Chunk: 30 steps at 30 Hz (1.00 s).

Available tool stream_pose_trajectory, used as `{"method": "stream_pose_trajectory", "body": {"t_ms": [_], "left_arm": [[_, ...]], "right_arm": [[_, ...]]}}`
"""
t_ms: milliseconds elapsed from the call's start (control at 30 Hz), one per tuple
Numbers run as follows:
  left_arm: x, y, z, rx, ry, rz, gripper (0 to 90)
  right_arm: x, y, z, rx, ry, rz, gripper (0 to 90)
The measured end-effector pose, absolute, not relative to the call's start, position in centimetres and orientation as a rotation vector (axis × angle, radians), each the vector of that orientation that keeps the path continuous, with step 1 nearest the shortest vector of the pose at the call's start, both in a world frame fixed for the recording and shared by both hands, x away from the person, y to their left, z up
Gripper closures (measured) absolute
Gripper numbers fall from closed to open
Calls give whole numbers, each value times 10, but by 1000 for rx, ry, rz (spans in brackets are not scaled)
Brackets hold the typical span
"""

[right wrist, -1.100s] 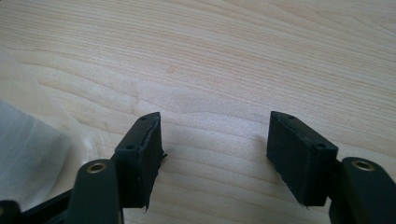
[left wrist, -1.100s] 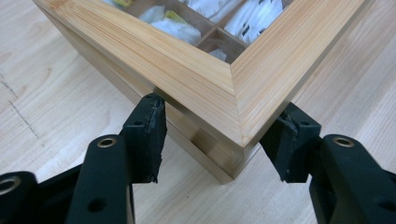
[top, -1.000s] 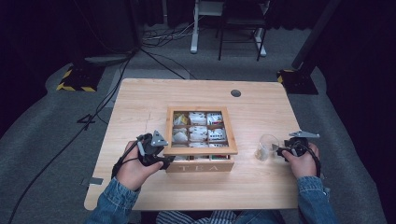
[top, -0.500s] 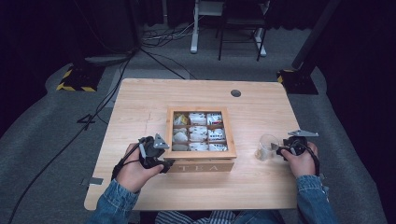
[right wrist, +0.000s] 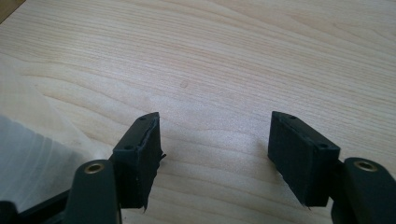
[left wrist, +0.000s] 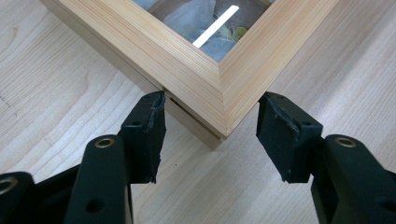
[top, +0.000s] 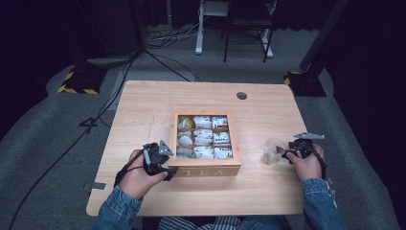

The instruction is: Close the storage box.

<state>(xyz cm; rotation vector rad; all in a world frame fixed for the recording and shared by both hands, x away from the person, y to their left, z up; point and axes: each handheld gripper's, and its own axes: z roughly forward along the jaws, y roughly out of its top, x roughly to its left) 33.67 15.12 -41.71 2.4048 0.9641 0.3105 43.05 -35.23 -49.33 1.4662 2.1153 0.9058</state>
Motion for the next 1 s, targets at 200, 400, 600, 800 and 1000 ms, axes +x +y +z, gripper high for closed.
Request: {"method": "stream_pose_trajectory", "body": {"t_ms": [200,400,600,800,1000], "left_arm": [[337,154,-417,2381,955,294,369],[335,163,-408,2324,952,317,334],[334,174,-397,2225,941,369,308],[336,193,-391,2147,967,450,273],[344,214,-395,2109,1024,506,260]], "right_arm": [[431,-352,-494,1474,2114,910,345],[432,-351,-494,1469,2113,916,344],[432,-352,-495,1471,2113,914,342],[434,-354,-497,1466,2104,915,317],[436,-357,-500,1418,2105,908,228]]}}
